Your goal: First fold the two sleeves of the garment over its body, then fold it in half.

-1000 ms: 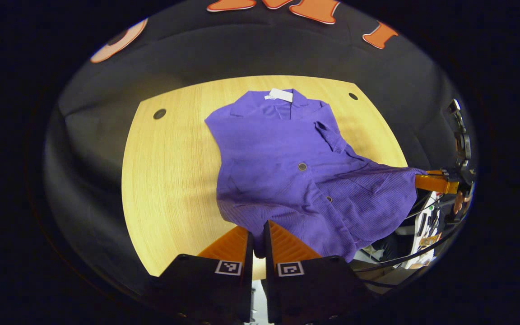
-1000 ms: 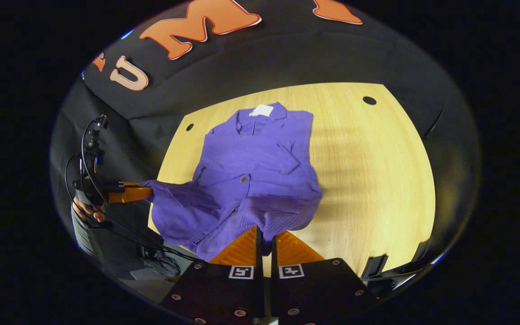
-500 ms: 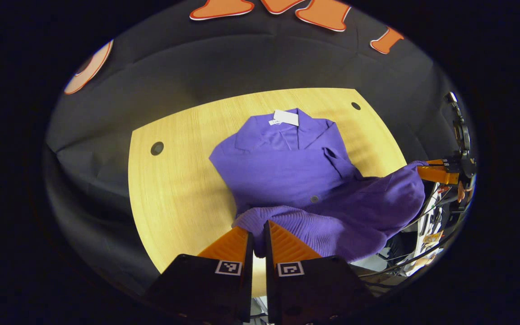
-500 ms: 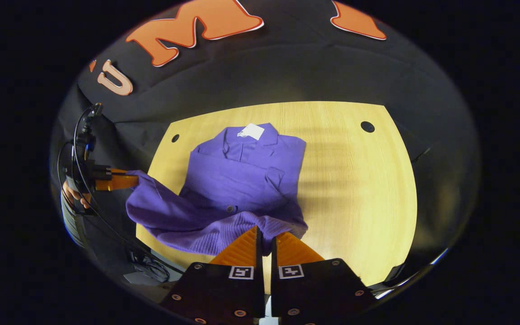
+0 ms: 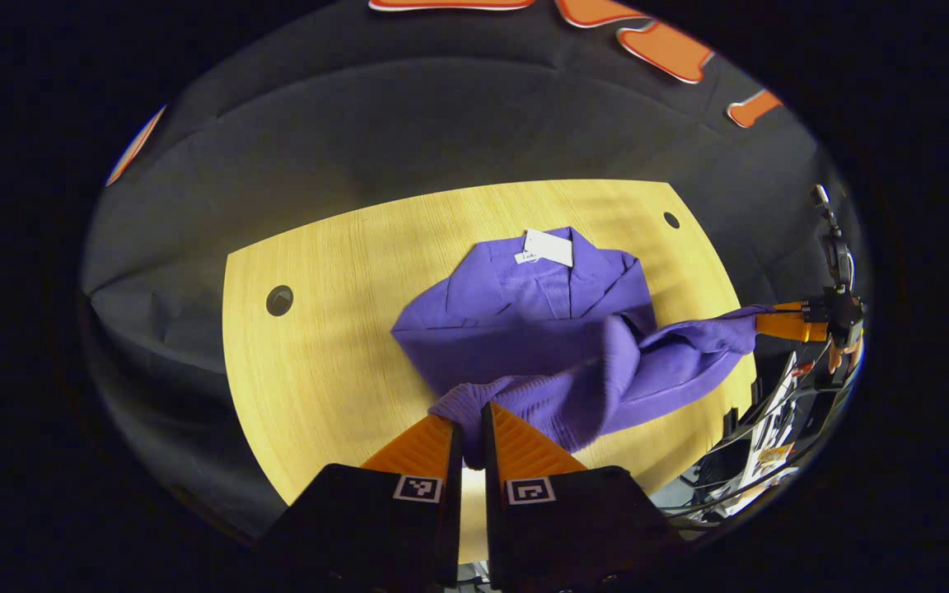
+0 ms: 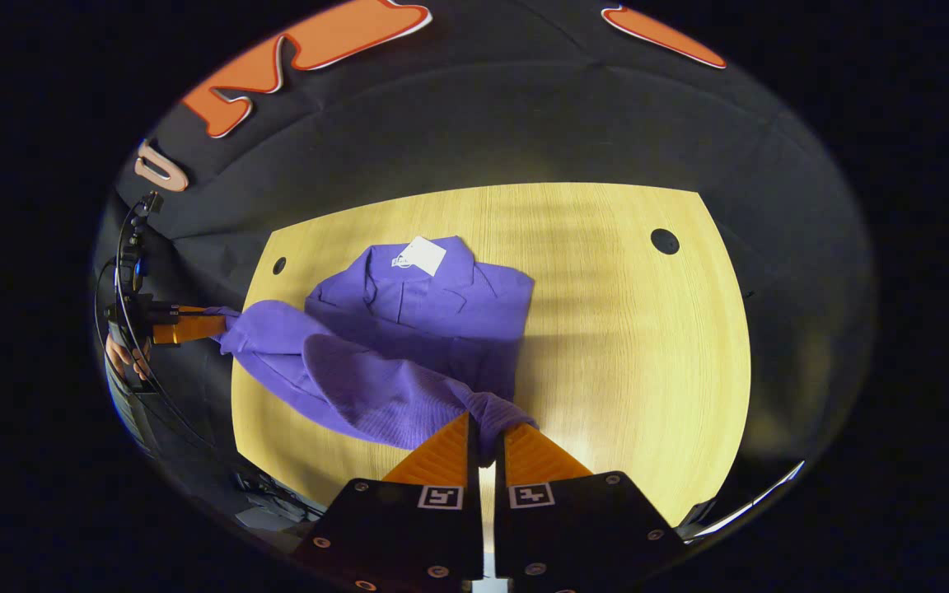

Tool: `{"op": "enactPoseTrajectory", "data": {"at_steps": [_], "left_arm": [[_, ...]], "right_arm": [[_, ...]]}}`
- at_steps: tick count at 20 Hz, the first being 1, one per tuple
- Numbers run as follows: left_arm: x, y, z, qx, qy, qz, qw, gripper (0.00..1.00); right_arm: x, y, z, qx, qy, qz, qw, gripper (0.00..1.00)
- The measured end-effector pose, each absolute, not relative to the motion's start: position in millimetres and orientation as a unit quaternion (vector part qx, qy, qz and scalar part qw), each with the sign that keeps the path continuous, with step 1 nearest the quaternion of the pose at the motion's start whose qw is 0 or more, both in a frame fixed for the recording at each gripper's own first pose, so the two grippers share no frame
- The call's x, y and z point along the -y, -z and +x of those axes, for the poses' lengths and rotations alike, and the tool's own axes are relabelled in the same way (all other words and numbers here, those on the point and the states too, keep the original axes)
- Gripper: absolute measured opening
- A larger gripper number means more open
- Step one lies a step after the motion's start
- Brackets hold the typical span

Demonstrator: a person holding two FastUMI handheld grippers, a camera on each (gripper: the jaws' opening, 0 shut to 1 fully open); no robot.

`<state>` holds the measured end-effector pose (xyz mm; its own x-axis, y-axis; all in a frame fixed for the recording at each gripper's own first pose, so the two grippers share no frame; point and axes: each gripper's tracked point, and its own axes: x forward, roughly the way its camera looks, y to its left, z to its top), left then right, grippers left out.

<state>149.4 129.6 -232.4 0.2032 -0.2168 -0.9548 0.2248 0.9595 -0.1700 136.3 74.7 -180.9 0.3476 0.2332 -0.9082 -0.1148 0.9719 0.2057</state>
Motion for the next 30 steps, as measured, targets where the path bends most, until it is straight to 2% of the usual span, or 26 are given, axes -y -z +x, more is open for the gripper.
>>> {"op": "enactPoseTrajectory", "data": {"at_steps": [7, 12, 14, 15, 19, 22, 23, 24, 25, 26, 27, 28, 29, 30], "left_arm": [[-113, 267, 193, -0.61, 0.146, -0.014, 0.778, 0.14], [-119, 289, 235, -0.579, 0.117, -0.004, 0.807, 0.15], [-125, 297, 252, -0.552, 0.1, -0.007, 0.828, 0.21], [-132, 296, 263, -0.535, 0.089, -0.007, 0.84, 0.27], [-152, 279, 274, -0.493, 0.061, -0.007, 0.868, 0.24], [-159, 265, 270, -0.465, 0.052, -0.016, 0.884, 0.25], [-157, 258, 271, -0.451, 0.055, -0.019, 0.891, 0.31], [-155, 249, 269, -0.438, 0.057, -0.019, 0.897, 0.34], [-156, 239, 265, -0.427, 0.058, -0.017, 0.902, 0.43], [-151, 231, 260, -0.415, 0.061, -0.017, 0.908, 0.55], [-150, 223, 256, -0.407, 0.058, -0.012, 0.912, 0.68], [-148, 217, 250, -0.399, 0.055, -0.008, 0.915, 0.8], [-146, 208, 241, -0.394, 0.052, -0.005, 0.918, 0.93], [-140, 201, 235, -0.385, 0.051, -0.007, 0.921, 0.93]], "right_arm": [[-94, 207, 190, -0.575, -0.103, 0.08, 0.808, 0.06], [-106, 221, 238, -0.554, -0.08, 0.156, 0.814, 0.06], [-104, 224, 260, -0.537, -0.061, 0.187, 0.821, 0.08], [-101, 222, 272, -0.524, -0.051, 0.202, 0.826, 0.12], [-97, 207, 299, -0.479, -0.041, 0.255, 0.839, 0.17], [-85, 201, 299, -0.452, -0.036, 0.229, 0.862, 0.22], [-83, 194, 297, -0.438, -0.038, 0.217, 0.872, 0.3], [-82, 188, 294, -0.425, -0.04, 0.205, 0.881, 0.33], [-81, 181, 291, -0.413, -0.044, 0.192, 0.889, 0.29], [-83, 174, 284, -0.402, -0.047, 0.179, 0.897, 0.45], [-85, 165, 279, -0.388, -0.052, 0.168, 0.904, 0.52], [-89, 157, 274, -0.376, -0.06, 0.157, 0.911, 0.54], [-91, 148, 268, -0.364, -0.064, 0.146, 0.918, 0.64], [-94, 140, 259, -0.353, -0.07, 0.136, 0.923, 0.6]]}}
